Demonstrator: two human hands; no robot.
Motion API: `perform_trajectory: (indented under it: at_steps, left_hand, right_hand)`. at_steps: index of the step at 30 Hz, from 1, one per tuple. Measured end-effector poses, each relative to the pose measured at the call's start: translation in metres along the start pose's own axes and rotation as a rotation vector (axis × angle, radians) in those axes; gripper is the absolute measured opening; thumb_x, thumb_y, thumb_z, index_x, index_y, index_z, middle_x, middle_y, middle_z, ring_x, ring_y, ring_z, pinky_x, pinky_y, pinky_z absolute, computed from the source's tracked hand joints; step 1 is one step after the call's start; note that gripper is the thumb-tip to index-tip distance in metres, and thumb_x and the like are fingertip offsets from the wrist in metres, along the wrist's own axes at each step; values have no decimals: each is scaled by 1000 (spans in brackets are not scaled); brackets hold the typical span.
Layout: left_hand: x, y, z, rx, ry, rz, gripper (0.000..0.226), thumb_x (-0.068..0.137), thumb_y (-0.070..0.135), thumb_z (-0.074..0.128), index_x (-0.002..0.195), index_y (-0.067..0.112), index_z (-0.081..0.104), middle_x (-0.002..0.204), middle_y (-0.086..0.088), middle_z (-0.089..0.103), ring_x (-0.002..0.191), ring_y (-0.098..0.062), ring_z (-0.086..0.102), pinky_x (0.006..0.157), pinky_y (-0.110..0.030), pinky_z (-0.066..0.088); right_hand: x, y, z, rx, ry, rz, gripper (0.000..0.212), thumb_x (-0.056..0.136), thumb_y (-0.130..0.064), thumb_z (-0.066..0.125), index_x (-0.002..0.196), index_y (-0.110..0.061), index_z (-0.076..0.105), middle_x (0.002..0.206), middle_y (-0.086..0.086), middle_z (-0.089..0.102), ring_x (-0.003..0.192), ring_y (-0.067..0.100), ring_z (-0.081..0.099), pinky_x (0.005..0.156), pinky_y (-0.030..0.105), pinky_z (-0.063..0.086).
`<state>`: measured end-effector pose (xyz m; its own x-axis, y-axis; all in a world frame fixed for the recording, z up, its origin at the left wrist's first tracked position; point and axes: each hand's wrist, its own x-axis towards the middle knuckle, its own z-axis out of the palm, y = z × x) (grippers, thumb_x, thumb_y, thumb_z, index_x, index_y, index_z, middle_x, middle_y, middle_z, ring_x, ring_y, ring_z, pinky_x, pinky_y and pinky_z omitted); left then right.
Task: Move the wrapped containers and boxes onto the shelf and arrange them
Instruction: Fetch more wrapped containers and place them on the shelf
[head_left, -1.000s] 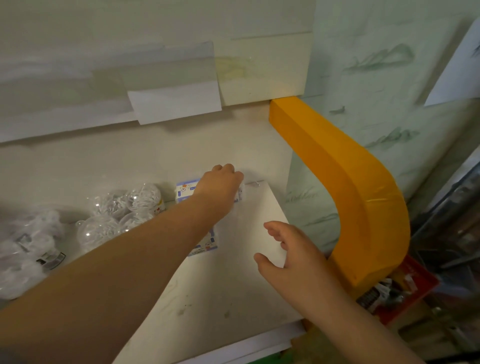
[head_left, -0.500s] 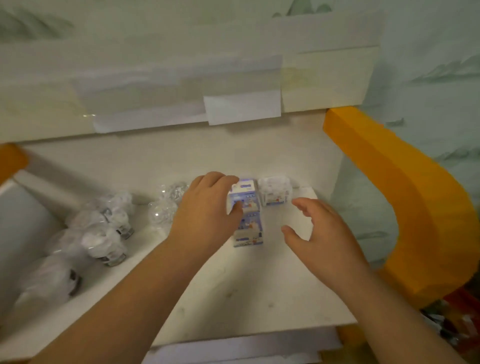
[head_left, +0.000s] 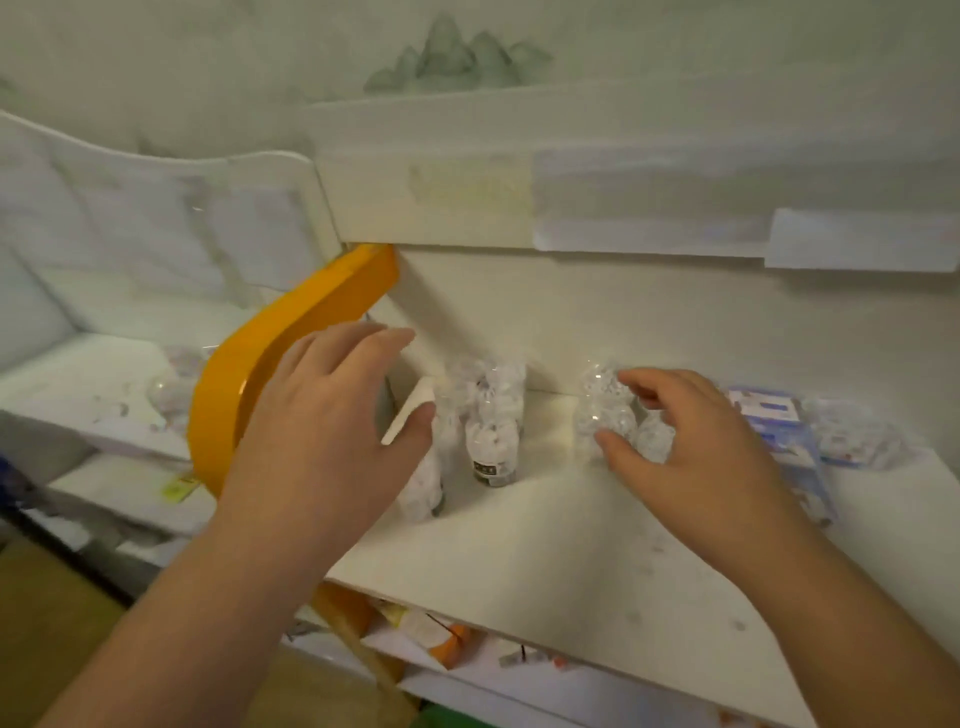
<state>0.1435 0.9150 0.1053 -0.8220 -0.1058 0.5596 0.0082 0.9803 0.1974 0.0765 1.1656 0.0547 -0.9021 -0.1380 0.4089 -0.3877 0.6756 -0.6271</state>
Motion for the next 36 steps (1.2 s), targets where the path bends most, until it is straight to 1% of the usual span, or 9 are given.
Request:
perform_trajectory:
  at_steps: [4,7,10,14,19,25,31,34,36]
  left_hand:
    - [8,-71,-24,-45,34,-93,61,84,41,65,141,32,44,137,5,50,125,-25,44,99,-45,41]
    - [18,-125,-37,-71,64,-126,59,85,41,63,140,31,45,136,5,51,124,-26,46,99,-44,41]
    - [23,-175,-43,-89,37,-144,59,85,43,58,141,31,44,139,6,49,129,-22,41,103,-41,37]
    - [25,-230,-43,-93,2,-155,57,88,39,60,142,31,43,140,7,47,129,-17,37,102,-33,33]
    - [26,-269,-49,-89,-15,-212,57,90,41,58,143,32,41,140,8,46,131,-16,36,100,-32,32]
    - [9,-283,-57,-51,-9,-295,58,90,46,58,144,39,37,142,14,42,131,-11,33,96,-28,31]
    - [5,-324,-54,-34,-29,-350,57,90,46,57,143,38,37,143,12,42,133,-14,34,101,-35,35]
    - [11,-357,-40,-82,-40,-383,57,90,45,58,143,37,38,143,12,42,135,-15,34,102,-37,36]
    - [22,-385,-26,-102,-53,-373,57,89,45,57,142,37,39,143,10,44,134,-17,36,102,-38,36]
  right_hand:
    - [13,-59,45,25,-17,-55,45,80,-37,69,123,-34,57,115,-20,54,107,-1,54,95,21,43]
    - [20,-100,77,25,-33,-73,43,84,-38,68,124,-38,55,116,-21,54,106,-2,52,92,19,42]
    - [27,-137,107,42,-16,-87,44,84,-37,68,125,-37,55,117,-20,53,107,-3,51,94,20,42]
    - [42,-175,136,44,4,-114,48,84,-37,67,130,-31,55,118,-16,55,109,1,52,95,23,43]
    - [59,-211,154,76,16,-164,41,82,-41,64,121,-41,52,113,-19,54,106,-1,52,90,18,41]
    - [64,-241,179,175,67,-273,37,83,-31,68,119,-31,60,108,-17,55,102,-2,53,89,10,41]
    - [65,-276,210,165,4,-322,38,83,-33,69,119,-36,58,112,-19,55,107,-2,53,94,15,42]
    - [67,-297,231,87,-41,-339,39,82,-40,67,119,-41,56,113,-23,53,108,0,52,94,26,46]
    - [69,-310,247,27,-39,-331,40,82,-45,64,120,-45,53,114,-26,51,109,1,52,94,28,47]
